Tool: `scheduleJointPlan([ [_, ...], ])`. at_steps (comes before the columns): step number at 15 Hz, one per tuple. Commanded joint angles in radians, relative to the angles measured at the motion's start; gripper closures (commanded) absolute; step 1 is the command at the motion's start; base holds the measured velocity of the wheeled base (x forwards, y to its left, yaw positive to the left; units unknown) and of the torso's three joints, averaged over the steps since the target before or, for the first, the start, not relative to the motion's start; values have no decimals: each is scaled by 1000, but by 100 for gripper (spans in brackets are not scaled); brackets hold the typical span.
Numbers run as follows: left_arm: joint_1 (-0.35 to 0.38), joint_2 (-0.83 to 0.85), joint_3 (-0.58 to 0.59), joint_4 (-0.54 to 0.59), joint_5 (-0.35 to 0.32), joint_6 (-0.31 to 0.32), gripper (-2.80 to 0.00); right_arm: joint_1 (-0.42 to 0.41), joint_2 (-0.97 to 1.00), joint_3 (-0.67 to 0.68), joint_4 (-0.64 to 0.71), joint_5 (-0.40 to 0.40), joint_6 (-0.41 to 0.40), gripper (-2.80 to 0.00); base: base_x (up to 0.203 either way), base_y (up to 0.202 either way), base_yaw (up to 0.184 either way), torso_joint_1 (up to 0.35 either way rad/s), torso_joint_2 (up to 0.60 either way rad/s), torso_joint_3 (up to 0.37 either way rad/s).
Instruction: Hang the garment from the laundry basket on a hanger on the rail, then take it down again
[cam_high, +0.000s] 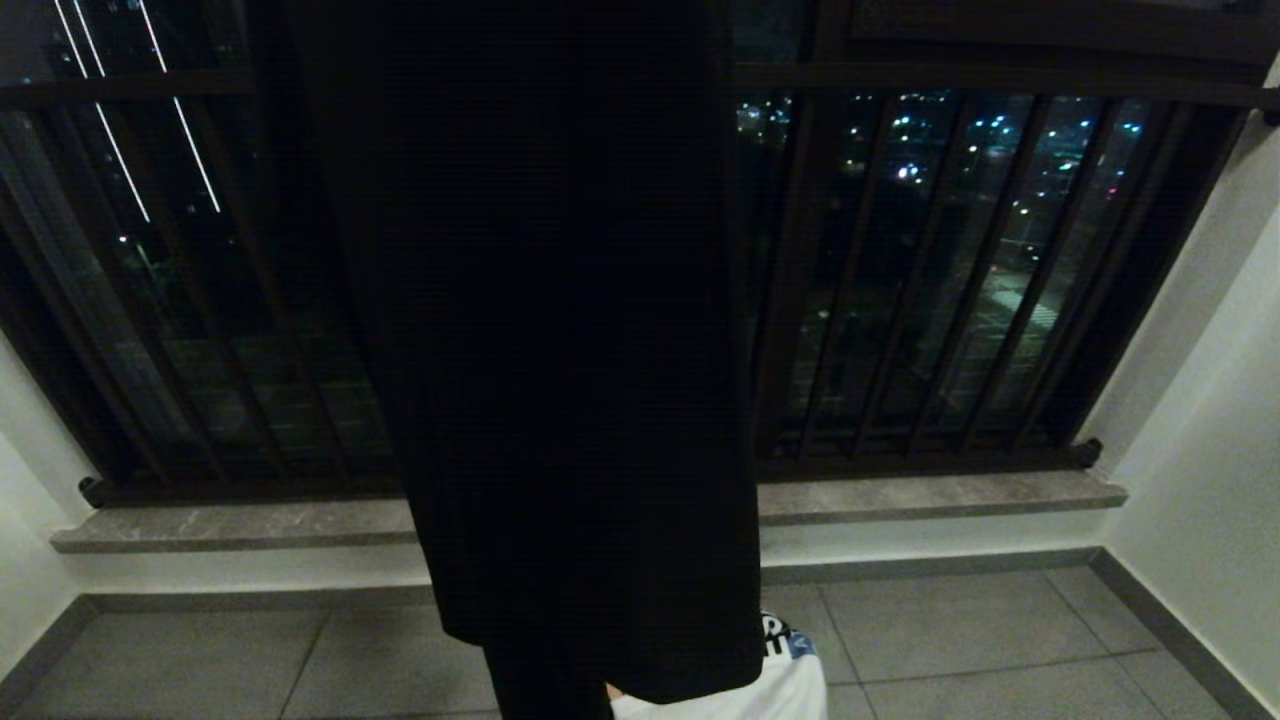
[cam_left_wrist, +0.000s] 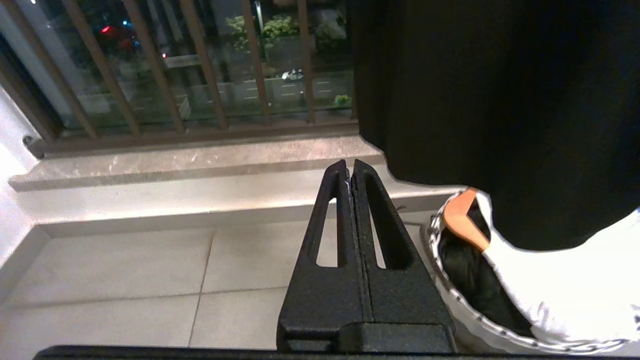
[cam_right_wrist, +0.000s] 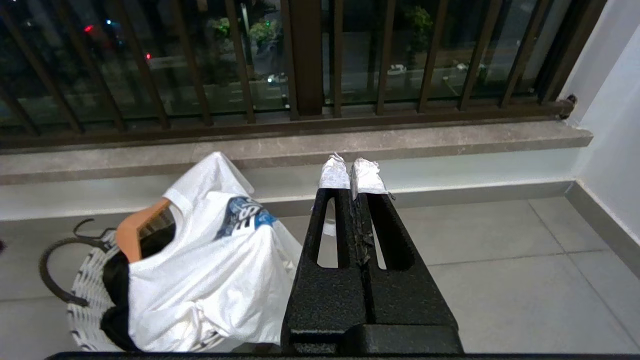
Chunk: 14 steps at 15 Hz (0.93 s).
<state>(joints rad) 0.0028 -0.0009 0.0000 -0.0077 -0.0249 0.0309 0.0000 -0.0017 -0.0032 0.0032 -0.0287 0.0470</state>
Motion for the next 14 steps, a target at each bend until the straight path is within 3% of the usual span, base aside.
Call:
scheduleJointPlan([
  [1,0,-1,2,0,0,0,0,0,2,0,0,0,-1,0,0,0,0,85,-447,-378],
  [14,0,-1,3,0,0,0,0,0,2,0,0,0,-1,0,0,0,0,145,-496,-355],
])
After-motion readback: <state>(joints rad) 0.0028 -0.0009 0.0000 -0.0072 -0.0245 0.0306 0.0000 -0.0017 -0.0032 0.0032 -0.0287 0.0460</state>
